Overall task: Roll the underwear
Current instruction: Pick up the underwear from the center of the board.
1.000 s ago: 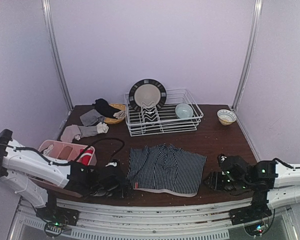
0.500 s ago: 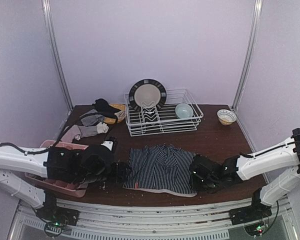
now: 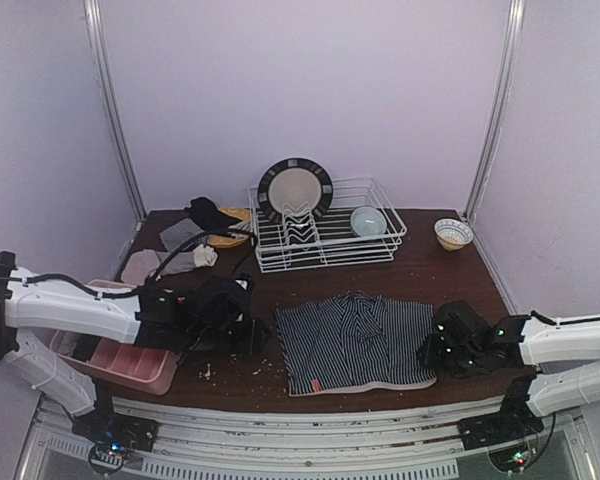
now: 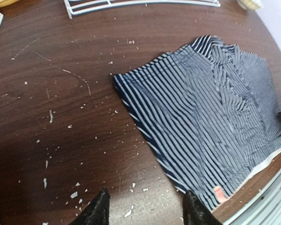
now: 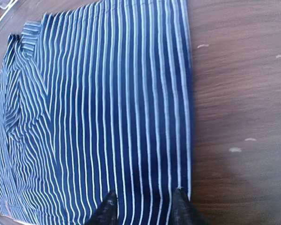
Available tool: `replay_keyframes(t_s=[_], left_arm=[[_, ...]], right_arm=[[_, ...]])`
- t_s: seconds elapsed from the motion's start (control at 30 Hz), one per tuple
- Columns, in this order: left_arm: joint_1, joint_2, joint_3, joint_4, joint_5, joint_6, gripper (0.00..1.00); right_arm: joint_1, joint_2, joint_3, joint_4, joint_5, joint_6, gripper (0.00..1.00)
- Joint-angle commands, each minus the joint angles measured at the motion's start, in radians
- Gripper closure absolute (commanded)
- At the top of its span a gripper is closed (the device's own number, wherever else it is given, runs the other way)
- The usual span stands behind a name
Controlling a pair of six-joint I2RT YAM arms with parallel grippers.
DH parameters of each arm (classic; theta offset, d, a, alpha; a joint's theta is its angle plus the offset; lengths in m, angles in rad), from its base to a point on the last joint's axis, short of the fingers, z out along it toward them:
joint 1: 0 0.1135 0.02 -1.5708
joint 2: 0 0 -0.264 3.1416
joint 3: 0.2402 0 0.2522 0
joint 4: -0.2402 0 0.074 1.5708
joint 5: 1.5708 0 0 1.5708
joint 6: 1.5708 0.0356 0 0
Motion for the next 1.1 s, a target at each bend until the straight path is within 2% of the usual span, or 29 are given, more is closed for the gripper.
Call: replay_keyframes(t_s=[0.0,0.1,0.2,0.3,0.4,0.5,0.6,0.73,0.9,1.07], left_arm=[[0.013,0.082,0.081,0.051,0.057,0.057,0.50],[0.015,0.072,0.074,0.046,0.035,0.047,0.51],[0.023,0.017,0.034,0.027,0.002,0.024,0.44],[0.047,-0.043,-0.008,0.013,0.011,0.008,0.35],[0.089,-0.079,-0.029,0.002,0.056,-0.001,0.33],[0.147,-0.074,-0.039,0.025,0.162,-0.009,0.33],[0.180,-0.068,-0.043,0.028,0.208,-0.023,0.34],[0.187,-0.109,-0.074,0.018,0.183,-0.051,0.33],[0.211,-0.152,-0.098,-0.001,0.179,-0.061,0.32],[0.224,-0.146,-0.102,0.000,0.189,-0.060,0.32]], right_arm=[[-0.041,-0.107,0.035,-0.210,0.014,-0.069,0.56],[0.009,-0.115,0.139,-0.294,0.035,-0.113,0.52],[0.182,-0.021,0.275,-0.290,0.112,-0.109,0.51],[0.329,0.173,0.427,-0.258,0.157,-0.117,0.51],[0.436,0.394,0.590,-0.204,0.154,-0.142,0.51],[0.507,0.599,0.747,-0.181,0.131,-0.167,0.51],[0.547,0.765,0.898,-0.192,0.126,-0.191,0.51],[0.569,0.923,1.051,-0.238,0.122,-0.198,0.48],[0.579,1.032,1.139,-0.331,0.162,-0.192,0.47],[0.598,1.066,1.141,-0.402,0.235,-0.163,0.48]])
